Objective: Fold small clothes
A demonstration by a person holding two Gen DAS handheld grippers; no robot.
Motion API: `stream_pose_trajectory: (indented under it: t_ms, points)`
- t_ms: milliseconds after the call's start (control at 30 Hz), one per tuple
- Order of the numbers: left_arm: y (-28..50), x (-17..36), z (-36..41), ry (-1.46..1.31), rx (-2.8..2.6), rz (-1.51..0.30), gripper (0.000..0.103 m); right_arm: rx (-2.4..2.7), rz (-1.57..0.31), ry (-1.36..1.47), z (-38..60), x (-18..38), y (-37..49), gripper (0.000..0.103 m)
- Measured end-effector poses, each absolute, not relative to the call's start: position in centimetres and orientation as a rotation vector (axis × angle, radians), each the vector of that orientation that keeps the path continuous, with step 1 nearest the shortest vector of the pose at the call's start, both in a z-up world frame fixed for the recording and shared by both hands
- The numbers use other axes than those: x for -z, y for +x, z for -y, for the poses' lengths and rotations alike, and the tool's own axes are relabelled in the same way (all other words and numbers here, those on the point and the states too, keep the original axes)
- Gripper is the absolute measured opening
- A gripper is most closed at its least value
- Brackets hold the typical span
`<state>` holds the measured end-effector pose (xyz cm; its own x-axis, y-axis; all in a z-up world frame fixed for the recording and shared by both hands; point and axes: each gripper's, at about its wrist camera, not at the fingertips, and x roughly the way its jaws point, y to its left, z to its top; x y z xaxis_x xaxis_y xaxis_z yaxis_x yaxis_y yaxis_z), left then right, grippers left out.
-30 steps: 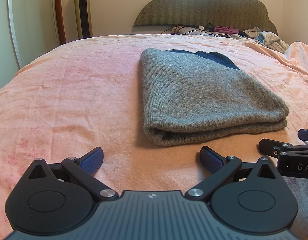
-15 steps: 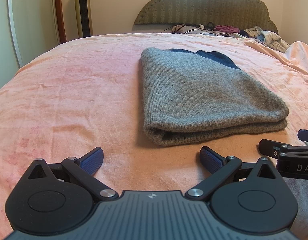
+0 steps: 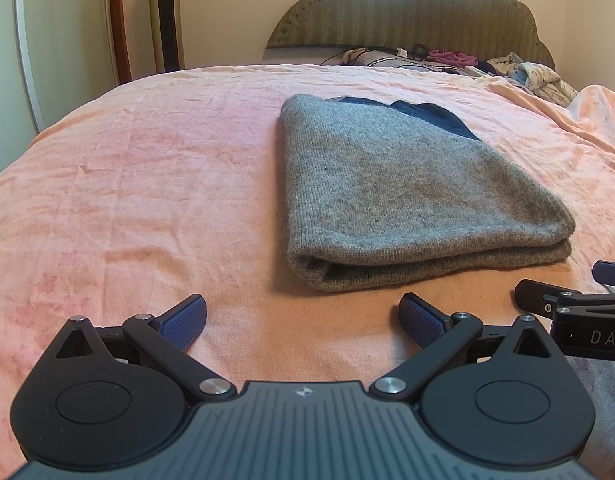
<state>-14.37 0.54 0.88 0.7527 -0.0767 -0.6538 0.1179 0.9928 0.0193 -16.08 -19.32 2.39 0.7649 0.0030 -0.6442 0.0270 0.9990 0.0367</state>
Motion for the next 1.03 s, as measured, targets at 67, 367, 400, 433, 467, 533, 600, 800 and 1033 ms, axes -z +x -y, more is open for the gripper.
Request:
stream_pose_trajectory:
  t_ms: [67,367,400,433,467,533,600,800,1033]
  points:
    - [-14.2,-1.0,-0.6,0.064,0.106,-0.719,0.103,0.015,-0.701,0.041,19.2,-2.4,-16.1,0.103]
    - [-13.8,-1.1,-0.7,0.063,0.118,-0.737,0.103,0.021,-0.701,0.039,19.0,-2.3,-16.1,0.103]
    - [-13.8,-1.1,-0.7,0.063,0.12,-0.737,0.103,0.021,-0.701,0.039,19.1,-2.3,-16.1,0.103]
    - [-13.7,-1.1,-0.8,0.062,0.122,-0.738,0.103,0.02,-0.701,0.039,19.1,-2.3,-16.1,0.103]
    - [-13.7,-1.1,-0.8,0.062,0.124,-0.739,0.103,0.02,-0.702,0.039,19.1,-2.3,-16.0,0.103]
    - [-13.7,-1.1,-0.8,0.06,0.125,-0.74,0.103,0.02,-0.701,0.039,19.1,-2.3,-16.0,0.103]
    - [-13.7,-1.1,-0.8,0.062,0.127,-0.741,0.103,0.019,-0.701,0.04,19.1,-2.3,-16.0,0.103]
    - [-14.0,-1.5,-1.5,0.044,0.138,-0.713,0.103,0.018,-0.701,0.041,19.2,-2.4,-16.1,0.103]
    - [-13.4,-4.9,-6.8,0.053,-0.01,-0.612,0.103,0.059,-0.625,0.288,26.0,-5.4,-15.4,0.103]
